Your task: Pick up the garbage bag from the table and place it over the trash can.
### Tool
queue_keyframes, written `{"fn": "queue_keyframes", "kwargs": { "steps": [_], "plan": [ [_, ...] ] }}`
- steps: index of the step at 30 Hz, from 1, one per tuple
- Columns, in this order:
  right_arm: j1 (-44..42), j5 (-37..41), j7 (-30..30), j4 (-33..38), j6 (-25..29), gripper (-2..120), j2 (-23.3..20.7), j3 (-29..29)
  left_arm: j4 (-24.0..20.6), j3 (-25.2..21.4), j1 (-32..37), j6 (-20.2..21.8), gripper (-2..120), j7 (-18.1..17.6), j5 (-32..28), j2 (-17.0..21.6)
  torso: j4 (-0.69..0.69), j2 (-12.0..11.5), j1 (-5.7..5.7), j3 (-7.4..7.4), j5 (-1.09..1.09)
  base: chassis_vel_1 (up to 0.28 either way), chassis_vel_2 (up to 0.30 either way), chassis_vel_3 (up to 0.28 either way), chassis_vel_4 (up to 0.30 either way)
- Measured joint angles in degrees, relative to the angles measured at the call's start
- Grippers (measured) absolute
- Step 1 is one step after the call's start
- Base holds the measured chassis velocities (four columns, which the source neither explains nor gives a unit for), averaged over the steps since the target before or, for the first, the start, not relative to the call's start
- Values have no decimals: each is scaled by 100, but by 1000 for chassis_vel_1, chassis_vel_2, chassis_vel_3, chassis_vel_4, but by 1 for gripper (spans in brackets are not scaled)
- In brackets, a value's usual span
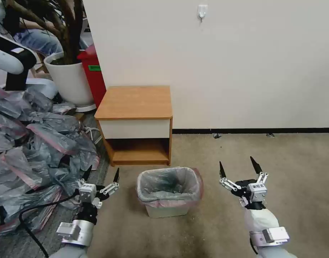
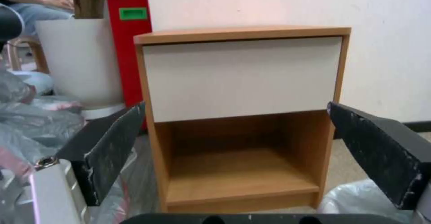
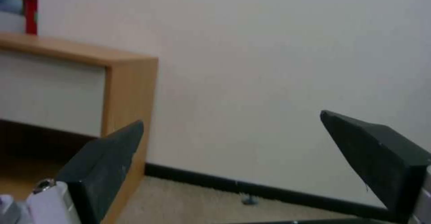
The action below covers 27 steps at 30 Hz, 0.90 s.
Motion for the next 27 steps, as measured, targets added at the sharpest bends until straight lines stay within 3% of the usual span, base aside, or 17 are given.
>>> {"fn": "queue_keyframes", "kwargs": {
  "steps": [7,27],
  "plan": [
    [5,148,-280,-117,-685,100,28,335,145,89,0,-119,100,-34,107,-204,0,0,0,0,0,0,0,0,0],
    [1,187,-325,-85,-725,100,59,310,173,97,-5,-180,100,-60,93,-219,0,0,0,0,0,0,0,0,0]
  ]
}}
